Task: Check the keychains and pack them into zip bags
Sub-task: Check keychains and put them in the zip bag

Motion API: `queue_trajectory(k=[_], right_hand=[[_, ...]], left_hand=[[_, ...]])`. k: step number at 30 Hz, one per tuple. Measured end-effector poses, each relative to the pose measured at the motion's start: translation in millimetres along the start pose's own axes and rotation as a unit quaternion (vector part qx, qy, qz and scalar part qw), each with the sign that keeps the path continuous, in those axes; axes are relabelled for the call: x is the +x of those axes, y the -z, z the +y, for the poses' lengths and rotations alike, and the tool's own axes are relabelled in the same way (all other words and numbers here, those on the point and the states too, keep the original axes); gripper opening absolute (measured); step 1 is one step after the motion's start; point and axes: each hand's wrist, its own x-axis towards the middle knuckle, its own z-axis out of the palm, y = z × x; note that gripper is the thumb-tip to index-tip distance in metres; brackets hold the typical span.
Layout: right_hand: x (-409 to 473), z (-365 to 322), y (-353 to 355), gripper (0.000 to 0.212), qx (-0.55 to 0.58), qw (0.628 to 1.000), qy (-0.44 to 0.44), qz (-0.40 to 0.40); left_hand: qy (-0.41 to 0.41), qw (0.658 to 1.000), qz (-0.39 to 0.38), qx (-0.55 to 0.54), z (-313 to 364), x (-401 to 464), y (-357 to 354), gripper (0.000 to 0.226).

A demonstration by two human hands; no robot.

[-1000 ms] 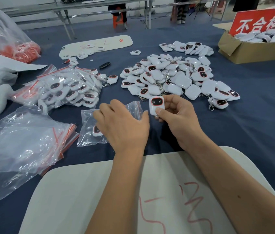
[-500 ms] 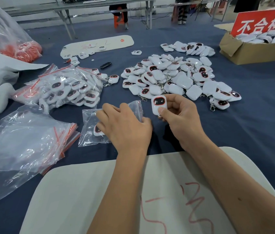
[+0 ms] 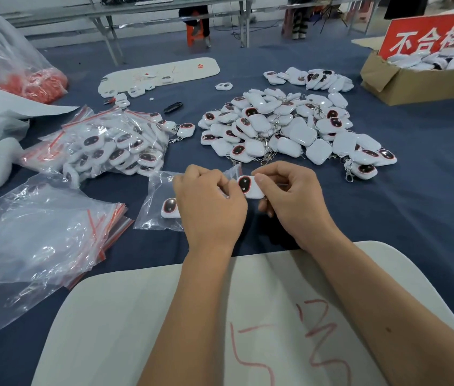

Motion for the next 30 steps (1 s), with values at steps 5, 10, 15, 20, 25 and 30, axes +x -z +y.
queue_trajectory(k=[5, 10, 15, 20, 25, 30], right_hand=[[1.1, 2.0, 0.5, 0.01, -0.055, 0.998, -0.004, -0.022], [1.7, 2.0, 2.1, 0.009, 0.016, 0.999, -0.027, 0.013], [1.7, -3.6, 6.5, 0.024, 0.225, 0.968, -0.03, -0.11], [-3.1, -9.9, 7.1, 0.038, 0.168, 0.948, -0.041, -0.268], [-9.6, -14.1, -2.1, 0.047, -0.007, 0.955, 0.016, -0.296], [-11.8, -13.0, -1.8, 0.045, 0.037, 0.961, 0.038, -0.272]], left_hand=[[-0.101, 0.995, -0.022, -0.002, 4.4, -2.1, -1.5, 0.024], [-0.129, 0.991, 0.002, -0.025, 8.1, -5.1, -2.7, 0.026], [-0.132, 0.989, 0.06, -0.043, 6.2, -1.8, 1.9, 0.025], [-0.1, 0.987, 0.11, -0.053, 3.0, -2.1, 3.7, 0.025], [-0.107, 0.985, 0.126, -0.056, 4.4, -1.2, 4.0, 0.023], [-0.126, 0.983, 0.114, -0.075, 4.8, -1.0, 4.2, 0.022]])
